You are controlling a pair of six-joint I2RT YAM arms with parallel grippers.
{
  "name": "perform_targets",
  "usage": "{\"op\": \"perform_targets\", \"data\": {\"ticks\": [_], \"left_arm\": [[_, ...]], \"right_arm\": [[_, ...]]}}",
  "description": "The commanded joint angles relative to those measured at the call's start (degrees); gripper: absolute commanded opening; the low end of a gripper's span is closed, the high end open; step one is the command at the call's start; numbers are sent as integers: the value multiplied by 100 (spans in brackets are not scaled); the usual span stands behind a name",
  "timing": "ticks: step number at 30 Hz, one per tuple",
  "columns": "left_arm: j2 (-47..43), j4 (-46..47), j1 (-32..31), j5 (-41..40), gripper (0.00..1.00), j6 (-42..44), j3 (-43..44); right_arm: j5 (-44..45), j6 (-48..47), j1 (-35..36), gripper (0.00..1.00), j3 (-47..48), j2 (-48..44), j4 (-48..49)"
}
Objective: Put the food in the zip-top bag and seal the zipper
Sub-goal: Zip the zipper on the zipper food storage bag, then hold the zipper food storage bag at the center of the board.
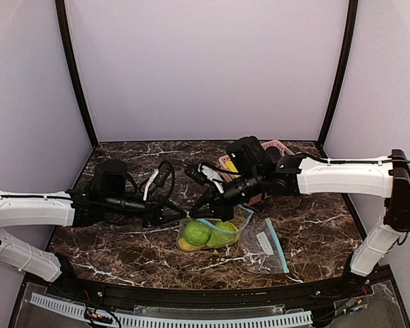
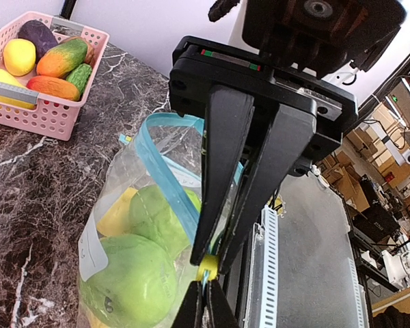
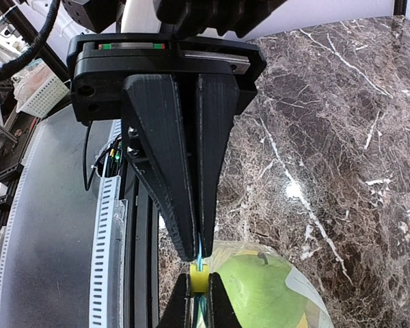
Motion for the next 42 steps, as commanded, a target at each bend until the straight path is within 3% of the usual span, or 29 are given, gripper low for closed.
{"op": "perform_targets", "data": {"ticks": [1, 17, 26, 28, 29, 31, 33, 35, 37, 42], "left_arm": [[-303, 137, 8, -292, 1, -10, -150], [-454, -216, 17, -402, 1, 174, -83], [-277, -287, 16, 49, 2, 276, 124], [-132, -489, -17, 189, 24, 396, 298], [-86, -618, -88, 216, 41, 447, 361], [84, -713, -229, 220, 60, 590, 519], [210, -754, -330, 221, 68, 666, 658], [334, -766, -374, 263, 70, 695, 769], [423, -755, -399, 273, 64, 703, 837], [503, -611, -405, 204, 31, 634, 800]], "right_arm": [[191, -125, -51, 0, -154, -234, -385], [547, -280, -145, 0, -179, -460, -1121], [363, -88, -140, 0, -199, -539, -842], [156, -10, -140, 0, -191, -523, -636], [108, 14, -140, 0, -178, -506, -562], [23, 26, -142, 0, -132, -446, -467], [-20, 31, -142, 0, -76, -372, -438], [-31, 36, -140, 0, -59, -338, -406], [-33, 36, -138, 0, -71, -336, -379], [-11, 36, -136, 0, -118, -386, -382]]}}
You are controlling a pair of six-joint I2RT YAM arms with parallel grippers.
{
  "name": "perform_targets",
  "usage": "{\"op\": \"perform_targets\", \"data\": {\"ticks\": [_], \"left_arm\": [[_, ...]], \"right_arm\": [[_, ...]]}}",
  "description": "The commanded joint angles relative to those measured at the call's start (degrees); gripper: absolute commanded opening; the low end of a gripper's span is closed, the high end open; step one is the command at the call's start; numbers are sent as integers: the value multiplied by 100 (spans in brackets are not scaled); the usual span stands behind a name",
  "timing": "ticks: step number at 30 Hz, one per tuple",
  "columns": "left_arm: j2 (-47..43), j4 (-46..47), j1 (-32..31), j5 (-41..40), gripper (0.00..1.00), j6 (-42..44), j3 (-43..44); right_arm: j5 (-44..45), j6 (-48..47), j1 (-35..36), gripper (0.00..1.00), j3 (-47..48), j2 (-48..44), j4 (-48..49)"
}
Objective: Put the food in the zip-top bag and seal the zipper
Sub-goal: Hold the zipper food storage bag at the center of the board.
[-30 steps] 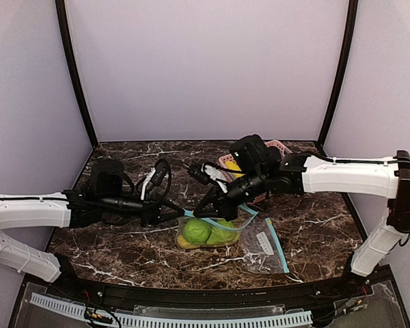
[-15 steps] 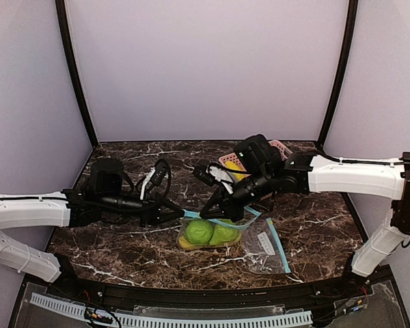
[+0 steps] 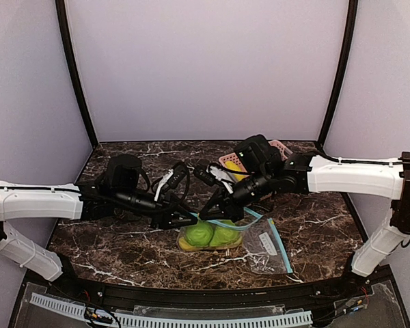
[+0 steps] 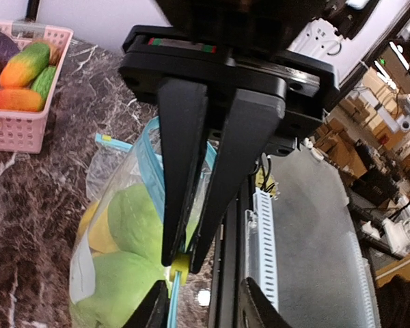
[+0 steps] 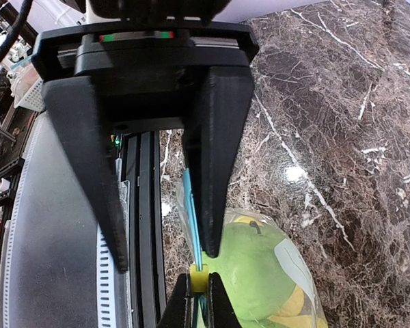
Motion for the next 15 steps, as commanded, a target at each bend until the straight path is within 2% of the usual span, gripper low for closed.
{"op": "perform_targets", "data": {"ticks": [1, 2, 4, 5, 15], "left_arm": [[23, -7, -9, -6, 27, 30, 53], [23, 10, -5, -21, 16, 19, 44], [24, 32, -1, -74, 5, -8, 11], [17, 34, -1, -105, 3, -15, -8], [-210, 111, 191, -132, 1, -27, -267]], "right_arm": [[-106, 56, -30, 0, 3, -9, 237], [-95, 56, -31, 0, -5, -25, 237], [-71, 56, -31, 0, -27, -34, 229], [-47, 56, -31, 0, -38, -45, 228], [182, -3, -40, 0, -167, -167, -20]]}}
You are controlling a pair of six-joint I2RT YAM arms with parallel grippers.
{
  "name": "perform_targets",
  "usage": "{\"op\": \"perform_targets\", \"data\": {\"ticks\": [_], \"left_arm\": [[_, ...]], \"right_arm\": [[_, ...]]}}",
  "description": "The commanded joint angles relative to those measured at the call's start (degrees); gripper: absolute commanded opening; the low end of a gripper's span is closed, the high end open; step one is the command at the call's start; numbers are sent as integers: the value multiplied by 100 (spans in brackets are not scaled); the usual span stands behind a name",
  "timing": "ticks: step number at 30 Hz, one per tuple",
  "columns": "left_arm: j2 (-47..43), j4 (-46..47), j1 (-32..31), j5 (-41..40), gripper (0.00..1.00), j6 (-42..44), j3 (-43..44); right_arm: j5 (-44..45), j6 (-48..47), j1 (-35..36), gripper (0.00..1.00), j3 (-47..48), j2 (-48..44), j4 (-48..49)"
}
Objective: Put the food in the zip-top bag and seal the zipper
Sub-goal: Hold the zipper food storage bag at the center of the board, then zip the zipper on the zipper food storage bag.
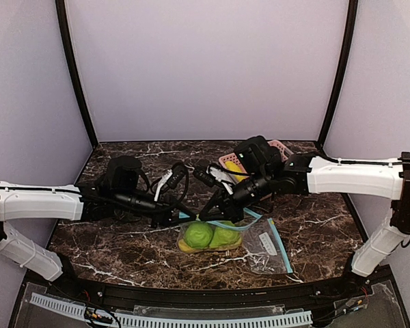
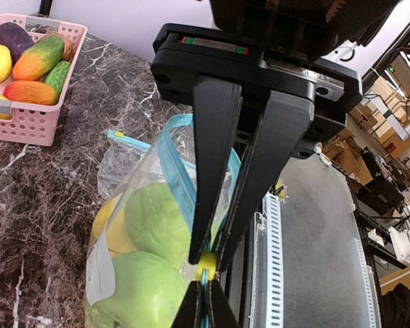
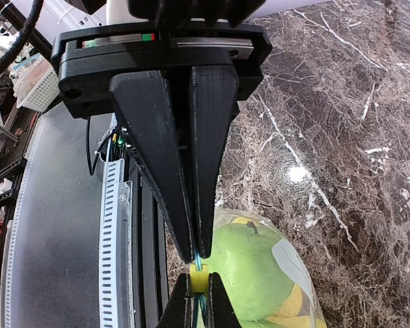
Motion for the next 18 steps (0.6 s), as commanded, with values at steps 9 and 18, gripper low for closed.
{"op": "perform_targets", "data": {"ticks": [9, 18], "left_arm": [[-618, -654, 515, -98, 1, 330, -145], [-845, -1211, 889, -632, 1, 385, -108]], "right_arm": [[506, -85, -98, 0, -270, -408, -339], [697, -39, -161, 0, -374, -583, -406]]}}
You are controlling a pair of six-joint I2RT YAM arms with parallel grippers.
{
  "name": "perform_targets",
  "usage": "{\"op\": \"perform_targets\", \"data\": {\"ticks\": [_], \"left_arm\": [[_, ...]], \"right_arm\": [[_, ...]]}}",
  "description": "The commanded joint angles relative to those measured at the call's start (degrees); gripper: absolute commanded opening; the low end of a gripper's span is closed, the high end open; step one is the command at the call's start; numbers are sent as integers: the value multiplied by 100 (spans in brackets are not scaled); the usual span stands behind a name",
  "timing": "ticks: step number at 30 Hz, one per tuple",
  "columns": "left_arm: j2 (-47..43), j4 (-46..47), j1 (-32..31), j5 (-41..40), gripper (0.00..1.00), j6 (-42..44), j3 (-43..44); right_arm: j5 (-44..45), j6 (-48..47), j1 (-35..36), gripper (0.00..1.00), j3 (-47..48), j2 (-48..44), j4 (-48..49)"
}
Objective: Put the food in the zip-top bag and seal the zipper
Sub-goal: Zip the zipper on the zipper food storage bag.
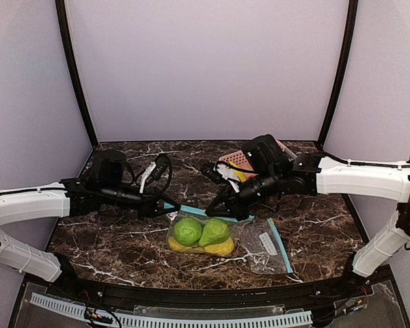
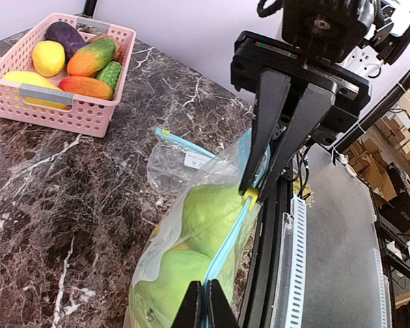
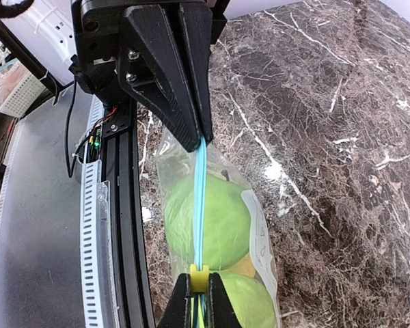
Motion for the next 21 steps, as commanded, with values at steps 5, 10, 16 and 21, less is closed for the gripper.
{"op": "perform_targets", "data": {"ticks": [5, 10, 16, 21], "left_arm": [[-320, -687, 384, -717, 1, -2, -14], [-391, -984, 601, -978, 1, -36, 23], [-446, -1238, 837, -1172, 1, -88, 66], [-477, -1367, 977, -1285, 1, -125, 79]], "right_arm": [[256, 23, -134, 0, -238, -313, -392], [377, 49, -167, 0, -314, -430, -480], [523, 62, -212, 0, -380, -583, -603], [619, 62, -244, 0, -409, -670, -697]]}}
